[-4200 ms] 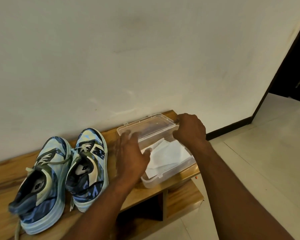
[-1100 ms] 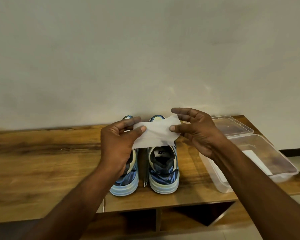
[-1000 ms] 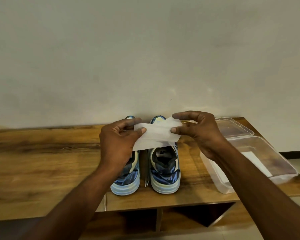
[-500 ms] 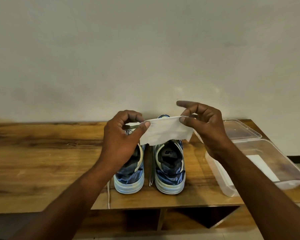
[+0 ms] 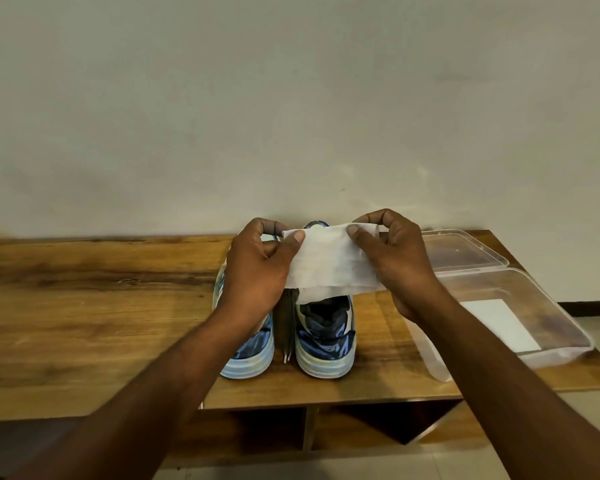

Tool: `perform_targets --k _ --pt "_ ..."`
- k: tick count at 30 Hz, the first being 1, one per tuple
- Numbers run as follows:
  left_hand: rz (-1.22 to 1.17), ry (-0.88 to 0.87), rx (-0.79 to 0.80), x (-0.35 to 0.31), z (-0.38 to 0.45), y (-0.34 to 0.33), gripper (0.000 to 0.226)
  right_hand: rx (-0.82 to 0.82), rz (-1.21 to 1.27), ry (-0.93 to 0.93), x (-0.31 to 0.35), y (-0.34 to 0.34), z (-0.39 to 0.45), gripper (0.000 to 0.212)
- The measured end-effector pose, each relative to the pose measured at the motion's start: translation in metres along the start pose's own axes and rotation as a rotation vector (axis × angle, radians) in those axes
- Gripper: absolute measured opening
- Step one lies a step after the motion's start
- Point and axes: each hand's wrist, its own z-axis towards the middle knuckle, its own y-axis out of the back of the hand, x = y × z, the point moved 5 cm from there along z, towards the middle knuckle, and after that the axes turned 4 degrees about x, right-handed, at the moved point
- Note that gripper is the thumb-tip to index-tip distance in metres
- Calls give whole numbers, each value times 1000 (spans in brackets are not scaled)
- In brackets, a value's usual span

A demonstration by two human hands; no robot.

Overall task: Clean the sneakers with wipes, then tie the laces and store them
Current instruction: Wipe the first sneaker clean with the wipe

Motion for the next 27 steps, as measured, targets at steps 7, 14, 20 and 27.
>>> perform_targets --k 7,14,20,27 --pt "184 -144 -41 -17 -7 -19 29 -107 -133 46 0 1 -7 9" --pt "173 -252 35 -32 -14 -46 22 -49 139 -45 2 -5 -9 8" --pt "146 -221 193 -29 -16 -54 37 80 311 -109 -1 3 -10 23" --pt "358 -267 182 -21 -31 -52 45 24 280 -205 -18 20 -1 25"
